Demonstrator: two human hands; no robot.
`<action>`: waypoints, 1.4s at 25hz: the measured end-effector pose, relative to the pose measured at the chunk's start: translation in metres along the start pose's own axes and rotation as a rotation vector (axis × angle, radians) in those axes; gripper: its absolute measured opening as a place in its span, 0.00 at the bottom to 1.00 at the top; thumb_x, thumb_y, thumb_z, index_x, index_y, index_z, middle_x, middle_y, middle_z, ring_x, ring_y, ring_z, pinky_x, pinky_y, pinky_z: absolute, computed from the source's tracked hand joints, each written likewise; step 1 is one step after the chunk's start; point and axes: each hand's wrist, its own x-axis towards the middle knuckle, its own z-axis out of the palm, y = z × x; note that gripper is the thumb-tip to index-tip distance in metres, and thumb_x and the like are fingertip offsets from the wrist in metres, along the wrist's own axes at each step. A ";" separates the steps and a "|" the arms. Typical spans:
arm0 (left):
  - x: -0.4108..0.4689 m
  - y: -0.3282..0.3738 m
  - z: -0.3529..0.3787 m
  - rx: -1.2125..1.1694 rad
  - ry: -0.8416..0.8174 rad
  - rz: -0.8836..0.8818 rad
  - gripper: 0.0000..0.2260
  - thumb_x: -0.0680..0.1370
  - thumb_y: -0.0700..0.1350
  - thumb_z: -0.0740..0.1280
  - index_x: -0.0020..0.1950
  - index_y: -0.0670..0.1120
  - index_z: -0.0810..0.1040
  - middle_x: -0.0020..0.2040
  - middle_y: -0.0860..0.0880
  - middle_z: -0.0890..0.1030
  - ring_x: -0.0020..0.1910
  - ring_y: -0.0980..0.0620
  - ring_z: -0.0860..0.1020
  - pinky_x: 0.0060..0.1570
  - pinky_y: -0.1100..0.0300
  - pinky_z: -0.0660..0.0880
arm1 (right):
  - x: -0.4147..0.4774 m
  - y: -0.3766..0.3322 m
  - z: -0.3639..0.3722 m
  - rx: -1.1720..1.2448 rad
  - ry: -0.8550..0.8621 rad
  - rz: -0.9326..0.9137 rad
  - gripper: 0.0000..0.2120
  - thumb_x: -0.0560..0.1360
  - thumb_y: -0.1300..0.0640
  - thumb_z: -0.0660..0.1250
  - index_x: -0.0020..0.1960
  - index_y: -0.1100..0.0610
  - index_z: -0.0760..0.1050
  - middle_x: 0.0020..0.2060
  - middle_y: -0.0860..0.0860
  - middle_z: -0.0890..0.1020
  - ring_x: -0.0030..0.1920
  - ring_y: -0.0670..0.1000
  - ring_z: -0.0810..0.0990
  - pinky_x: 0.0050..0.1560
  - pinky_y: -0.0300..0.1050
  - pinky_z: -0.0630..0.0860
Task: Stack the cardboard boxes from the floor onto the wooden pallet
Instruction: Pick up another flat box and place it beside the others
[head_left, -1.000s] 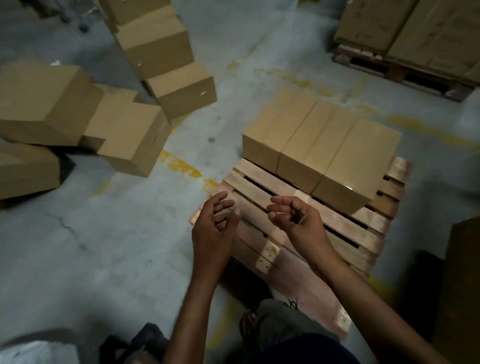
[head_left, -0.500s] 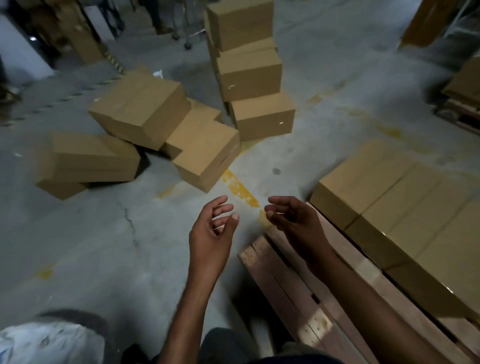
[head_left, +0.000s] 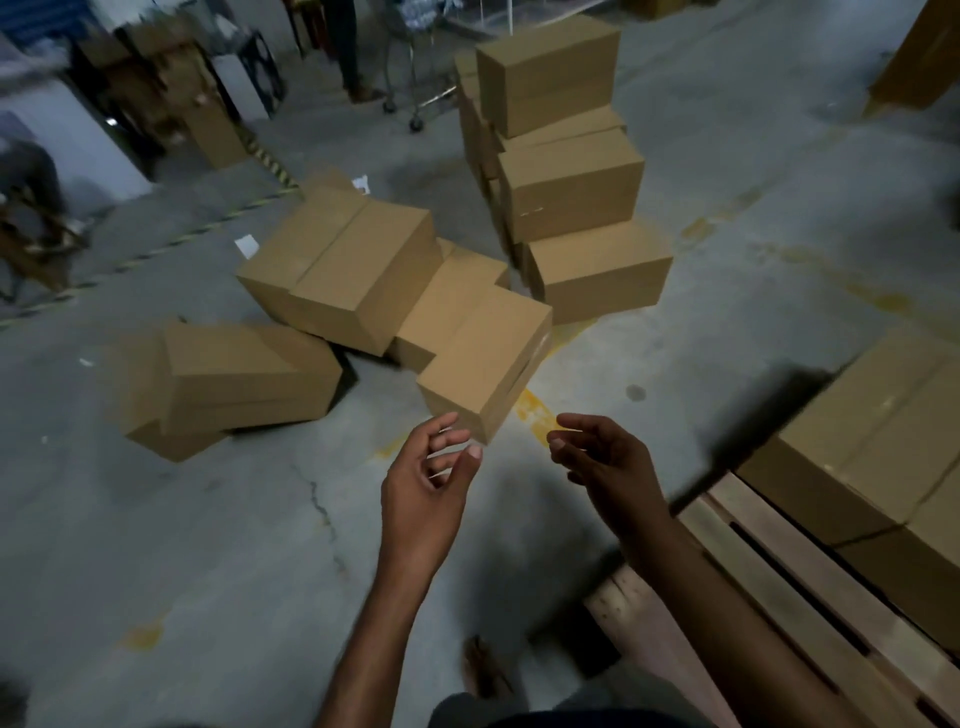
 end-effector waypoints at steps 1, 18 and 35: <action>0.023 0.001 -0.014 0.000 -0.006 0.001 0.16 0.79 0.45 0.74 0.64 0.57 0.79 0.55 0.59 0.84 0.52 0.62 0.82 0.52 0.66 0.78 | 0.013 -0.007 0.020 0.001 -0.004 -0.003 0.11 0.77 0.64 0.73 0.58 0.56 0.82 0.46 0.53 0.88 0.48 0.50 0.86 0.44 0.38 0.79; 0.422 -0.007 -0.085 -0.144 0.095 -0.126 0.12 0.78 0.41 0.74 0.57 0.55 0.81 0.51 0.52 0.86 0.52 0.57 0.83 0.53 0.64 0.75 | 0.355 -0.086 0.215 -0.033 -0.026 0.096 0.11 0.79 0.61 0.71 0.61 0.55 0.80 0.51 0.56 0.87 0.51 0.55 0.85 0.45 0.40 0.78; 0.866 -0.220 -0.254 0.054 -0.019 -0.384 0.15 0.79 0.36 0.72 0.62 0.49 0.77 0.58 0.50 0.82 0.58 0.52 0.82 0.54 0.63 0.75 | 0.685 0.045 0.545 -0.427 0.038 0.342 0.15 0.76 0.58 0.74 0.62 0.50 0.80 0.51 0.42 0.84 0.51 0.44 0.83 0.60 0.52 0.80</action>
